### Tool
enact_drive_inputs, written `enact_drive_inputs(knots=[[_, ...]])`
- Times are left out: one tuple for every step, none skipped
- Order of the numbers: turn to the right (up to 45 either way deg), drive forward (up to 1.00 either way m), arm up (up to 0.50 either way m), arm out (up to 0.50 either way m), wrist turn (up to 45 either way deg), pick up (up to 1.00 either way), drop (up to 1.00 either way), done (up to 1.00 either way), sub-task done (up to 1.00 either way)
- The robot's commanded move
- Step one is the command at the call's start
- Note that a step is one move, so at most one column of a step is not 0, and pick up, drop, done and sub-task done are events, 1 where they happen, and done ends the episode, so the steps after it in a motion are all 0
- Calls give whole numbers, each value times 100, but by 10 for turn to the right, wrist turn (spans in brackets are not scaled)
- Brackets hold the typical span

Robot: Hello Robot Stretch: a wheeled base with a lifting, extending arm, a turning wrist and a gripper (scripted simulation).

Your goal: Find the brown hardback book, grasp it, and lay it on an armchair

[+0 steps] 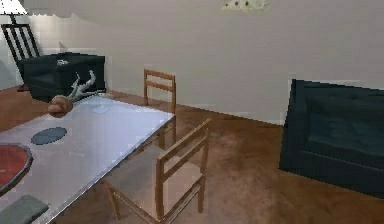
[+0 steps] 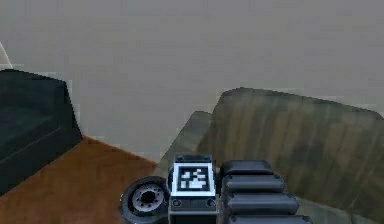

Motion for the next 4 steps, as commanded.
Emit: enact_drive_inputs(knots=[[0, 30, 0, 0, 0, 0, 0, 0, 0], [-30, 0, 0, 0, 0, 0, 0, 0, 0], [0, 10, 0, 0, 0, 0, 0, 0, 0], [-450, 0, 0, 0, 0, 0, 0, 0, 0]])
